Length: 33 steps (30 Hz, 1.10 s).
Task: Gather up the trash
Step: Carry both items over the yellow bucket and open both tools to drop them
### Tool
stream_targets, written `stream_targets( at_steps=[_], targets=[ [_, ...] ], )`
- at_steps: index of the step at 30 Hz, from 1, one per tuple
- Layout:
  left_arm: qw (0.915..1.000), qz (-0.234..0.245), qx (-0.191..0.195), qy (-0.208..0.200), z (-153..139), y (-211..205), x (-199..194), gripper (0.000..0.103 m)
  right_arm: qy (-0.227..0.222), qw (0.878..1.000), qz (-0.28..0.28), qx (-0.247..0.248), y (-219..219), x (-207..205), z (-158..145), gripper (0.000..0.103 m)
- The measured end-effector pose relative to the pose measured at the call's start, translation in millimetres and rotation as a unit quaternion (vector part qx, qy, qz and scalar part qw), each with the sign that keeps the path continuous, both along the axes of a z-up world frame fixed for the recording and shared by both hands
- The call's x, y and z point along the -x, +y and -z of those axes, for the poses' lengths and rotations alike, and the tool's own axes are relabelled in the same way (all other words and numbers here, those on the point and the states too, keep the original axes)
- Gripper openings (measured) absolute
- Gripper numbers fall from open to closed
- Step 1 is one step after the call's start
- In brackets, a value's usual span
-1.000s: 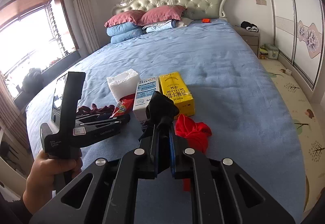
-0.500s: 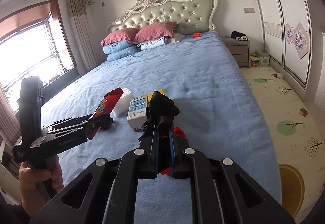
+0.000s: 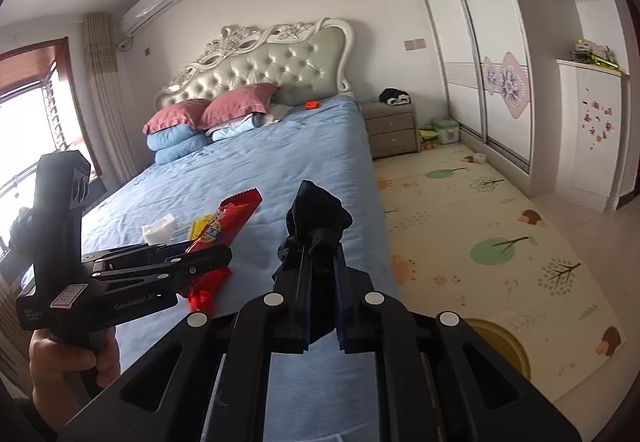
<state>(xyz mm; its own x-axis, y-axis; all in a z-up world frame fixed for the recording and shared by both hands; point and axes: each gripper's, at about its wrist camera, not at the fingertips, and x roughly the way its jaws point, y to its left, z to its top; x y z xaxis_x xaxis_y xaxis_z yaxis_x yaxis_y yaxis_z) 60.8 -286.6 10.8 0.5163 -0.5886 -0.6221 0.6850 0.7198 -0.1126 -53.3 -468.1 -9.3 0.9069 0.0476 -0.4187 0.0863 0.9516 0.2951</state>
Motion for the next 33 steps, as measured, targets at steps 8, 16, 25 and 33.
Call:
stream_targets(
  at_steps=[8, 16, 25, 33],
  targets=[
    [0.9941, 0.093, -0.036, 0.042, 33.7, -104.8, 10.8, 0.034, 0.039, 0.996, 0.075, -0.002, -68.1, 37.0, 33.8, 0.010],
    [0.9782, 0.150, -0.087, 0.113, 88.5, -186.8, 0.9, 0.034, 0.108, 0.986, 0.125, -0.024, -119.0, 46.7, 85.1, 0.012],
    [0.9568, 0.147, -0.125, 0.218, 141.2, -229.4, -38.7, 0.058, 0.165, 0.975, 0.138, -0.051, -150.1, 31.7, 136.9, 0.015],
    [0.9559, 0.134, -0.145, 0.217, 155.4, -239.3, -36.5, 0.094, 0.200, 0.966, 0.153, -0.064, -155.6, 23.6, 163.1, 0.072]
  ],
)
